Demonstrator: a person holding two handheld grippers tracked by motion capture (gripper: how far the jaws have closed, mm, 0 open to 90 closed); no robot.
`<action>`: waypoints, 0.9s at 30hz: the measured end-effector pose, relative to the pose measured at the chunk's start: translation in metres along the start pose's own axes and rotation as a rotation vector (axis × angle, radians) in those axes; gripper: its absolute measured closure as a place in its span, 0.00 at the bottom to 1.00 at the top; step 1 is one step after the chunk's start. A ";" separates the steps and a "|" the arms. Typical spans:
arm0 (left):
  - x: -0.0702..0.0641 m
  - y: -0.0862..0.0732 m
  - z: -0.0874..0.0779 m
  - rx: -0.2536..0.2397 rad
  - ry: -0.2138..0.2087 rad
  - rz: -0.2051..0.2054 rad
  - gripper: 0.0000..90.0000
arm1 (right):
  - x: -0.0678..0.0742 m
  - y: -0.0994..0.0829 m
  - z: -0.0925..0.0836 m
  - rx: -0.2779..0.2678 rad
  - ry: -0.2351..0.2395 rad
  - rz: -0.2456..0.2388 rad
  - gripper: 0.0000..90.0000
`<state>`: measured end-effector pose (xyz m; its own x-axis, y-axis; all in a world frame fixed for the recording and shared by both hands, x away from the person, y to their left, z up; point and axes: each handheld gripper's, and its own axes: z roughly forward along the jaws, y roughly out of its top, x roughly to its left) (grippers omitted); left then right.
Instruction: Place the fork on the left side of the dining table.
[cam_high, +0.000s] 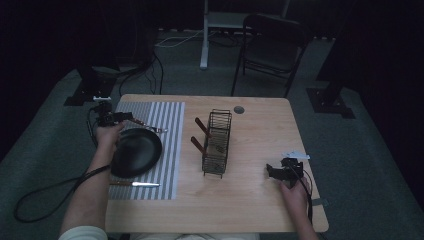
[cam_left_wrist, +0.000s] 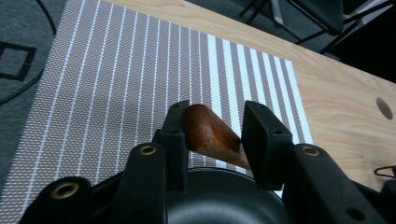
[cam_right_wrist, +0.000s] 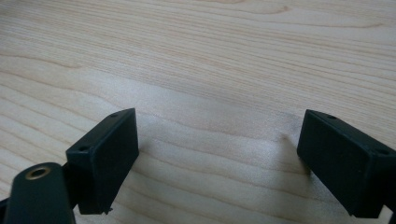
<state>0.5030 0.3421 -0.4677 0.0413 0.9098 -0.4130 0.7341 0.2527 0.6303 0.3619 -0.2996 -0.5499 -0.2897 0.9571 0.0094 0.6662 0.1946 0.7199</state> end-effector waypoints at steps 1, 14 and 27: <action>0.000 -0.001 0.001 0.001 0.005 -0.002 0.69 | 0.000 0.000 0.000 0.000 0.000 0.000 0.14; 0.012 -0.009 0.018 -0.011 -0.009 -0.074 0.65 | 0.000 0.000 0.000 0.000 0.000 0.000 0.14; 0.018 -0.016 0.027 -0.034 0.000 -0.096 0.63 | 0.000 0.000 0.000 0.000 0.000 0.000 0.14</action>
<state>0.5101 0.3451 -0.5030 -0.0280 0.8808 -0.4726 0.7113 0.3497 0.6097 0.3619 -0.2996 -0.5499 -0.2895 0.9571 0.0095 0.6664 0.1944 0.7198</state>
